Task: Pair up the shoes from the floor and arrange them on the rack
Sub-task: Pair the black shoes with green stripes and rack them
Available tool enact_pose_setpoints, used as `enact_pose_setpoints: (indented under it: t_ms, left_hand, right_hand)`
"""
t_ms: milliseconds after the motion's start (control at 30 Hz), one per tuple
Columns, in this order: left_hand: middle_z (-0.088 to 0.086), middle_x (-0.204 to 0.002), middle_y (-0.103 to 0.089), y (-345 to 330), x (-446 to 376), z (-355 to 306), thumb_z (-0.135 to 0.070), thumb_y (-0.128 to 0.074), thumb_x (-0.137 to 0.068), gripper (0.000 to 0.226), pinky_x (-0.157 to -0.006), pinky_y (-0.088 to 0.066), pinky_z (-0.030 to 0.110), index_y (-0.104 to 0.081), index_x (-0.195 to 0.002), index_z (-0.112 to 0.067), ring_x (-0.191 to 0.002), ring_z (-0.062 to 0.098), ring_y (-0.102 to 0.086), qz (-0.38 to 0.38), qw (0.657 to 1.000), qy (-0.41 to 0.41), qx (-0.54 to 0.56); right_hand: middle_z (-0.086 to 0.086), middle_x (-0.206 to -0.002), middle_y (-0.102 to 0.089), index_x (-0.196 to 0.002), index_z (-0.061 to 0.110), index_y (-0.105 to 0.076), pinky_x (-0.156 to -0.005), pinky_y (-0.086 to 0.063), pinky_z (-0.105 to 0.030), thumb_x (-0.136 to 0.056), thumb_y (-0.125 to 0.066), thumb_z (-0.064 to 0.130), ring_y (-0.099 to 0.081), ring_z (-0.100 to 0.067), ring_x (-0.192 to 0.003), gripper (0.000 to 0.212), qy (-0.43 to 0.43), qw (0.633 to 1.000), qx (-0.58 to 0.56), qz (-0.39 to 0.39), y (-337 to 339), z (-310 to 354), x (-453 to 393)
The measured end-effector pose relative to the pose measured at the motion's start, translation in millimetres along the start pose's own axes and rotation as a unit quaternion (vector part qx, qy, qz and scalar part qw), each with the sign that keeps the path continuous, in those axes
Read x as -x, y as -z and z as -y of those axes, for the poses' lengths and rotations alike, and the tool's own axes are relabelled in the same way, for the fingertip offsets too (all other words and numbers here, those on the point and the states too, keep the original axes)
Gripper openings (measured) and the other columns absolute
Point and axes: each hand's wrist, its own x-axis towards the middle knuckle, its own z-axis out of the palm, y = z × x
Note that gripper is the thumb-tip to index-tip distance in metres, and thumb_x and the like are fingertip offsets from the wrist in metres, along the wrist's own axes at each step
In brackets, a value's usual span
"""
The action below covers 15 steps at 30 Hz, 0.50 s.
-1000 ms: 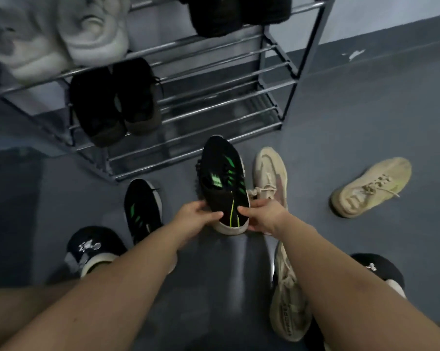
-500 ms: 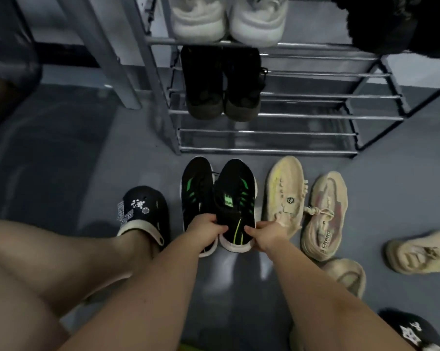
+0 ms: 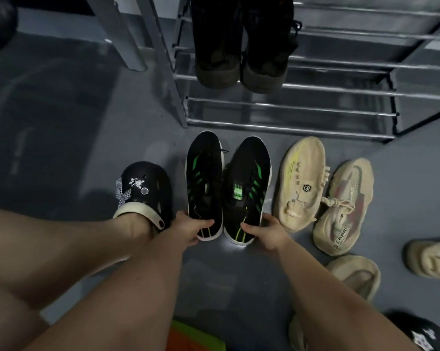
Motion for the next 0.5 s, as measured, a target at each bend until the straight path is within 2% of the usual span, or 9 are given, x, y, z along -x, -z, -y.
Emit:
enact_pose_setpoints:
  t_ms: [33,100,167,233,267,333,400,500]
  left_hand:
    - [0.006,-0.125,-0.057,3,1,-2,-0.016,-0.082,-0.068,0.077,-0.084,-0.053,0.038,-0.042,-0.134,-0.014,-0.111,0.023,-0.057,0.022,0.999,0.004,0.027]
    - [0.005,-0.123,-0.06,9,6,-4,-0.007,-0.076,-0.076,0.068,-0.084,-0.05,0.037,-0.043,-0.135,-0.015,-0.109,0.021,-0.058,0.063,0.997,0.009,0.042]
    - [0.006,-0.128,-0.057,14,13,-6,-0.004,-0.071,-0.08,0.068,-0.091,-0.045,0.043,-0.038,-0.137,-0.016,-0.115,0.023,-0.054,0.081,0.996,0.008,0.024]
    - [0.008,-0.129,-0.057,17,14,-5,0.0,-0.068,-0.082,0.069,-0.099,-0.042,0.049,-0.034,-0.14,-0.016,-0.114,0.025,-0.055,0.095,0.995,0.002,0.022]
    - [0.01,-0.127,-0.059,17,15,-4,0.002,-0.065,-0.083,0.067,-0.097,-0.044,0.047,-0.035,-0.141,-0.015,-0.109,0.026,-0.058,0.105,0.994,0.0,0.036]
    - [0.012,-0.12,-0.061,16,20,-5,0.006,-0.058,-0.087,0.059,-0.089,-0.048,0.042,-0.038,-0.139,-0.012,-0.098,0.025,-0.062,0.125,0.99,-0.007,0.063]
    - [0.01,-0.11,-0.064,15,28,-6,0.005,-0.055,-0.089,0.052,-0.082,-0.05,0.038,-0.042,-0.137,-0.01,-0.09,0.022,-0.063,0.149,0.987,-0.015,0.065]
    - [0.009,-0.105,-0.065,16,41,-10,0.005,-0.052,-0.09,0.047,-0.079,-0.052,0.035,-0.045,-0.135,-0.008,-0.091,0.021,-0.063,0.175,0.983,-0.029,0.052]
  right_hand:
    - [-0.009,-0.134,-0.051,-0.143,0.008,-0.031,-0.084,-0.047,-0.032,-0.072,-0.082,0.018,-0.056,-0.026,-0.113,0.088,-0.013,1.0,0.005,-0.004,-1,0,-1]
    - [-0.009,-0.128,-0.057,-0.138,0.008,-0.038,-0.067,-0.047,-0.028,-0.067,-0.085,0.023,-0.058,-0.024,-0.099,0.086,-0.019,1.0,0.007,0.0,-3,-1,-4]
    - [-0.011,-0.118,-0.064,-0.131,0.005,-0.045,-0.061,-0.047,-0.028,-0.067,-0.085,0.016,-0.061,-0.024,-0.091,0.076,-0.02,1.0,-0.014,0.011,-5,-1,-7]
    - [-0.005,-0.107,-0.063,-0.125,0.009,-0.046,-0.066,-0.054,-0.037,-0.077,-0.075,0.003,-0.061,-0.022,-0.09,0.057,-0.025,0.998,-0.055,0.02,-4,1,-2]
    - [-0.002,-0.103,-0.063,-0.124,0.014,-0.045,-0.07,-0.056,-0.041,-0.08,-0.071,0.001,-0.062,-0.022,-0.09,0.052,-0.029,0.997,-0.074,0.027,-2,2,2]
    - [-0.001,-0.108,-0.066,-0.128,0.02,-0.047,-0.08,-0.056,-0.045,-0.083,-0.068,0.0,-0.063,-0.024,-0.101,0.053,-0.026,0.994,-0.1,0.046,5,4,8]
    - [-0.003,-0.115,-0.067,-0.13,0.024,-0.049,-0.079,-0.056,-0.041,-0.085,-0.065,0.002,-0.063,-0.024,-0.106,0.053,-0.015,0.993,-0.103,0.059,11,9,15]
    - [-0.001,-0.103,-0.069,-0.127,0.027,-0.053,-0.081,-0.055,-0.038,-0.089,-0.06,0.002,-0.064,-0.02,-0.096,0.046,0.0,0.993,-0.096,0.07,22,13,28]
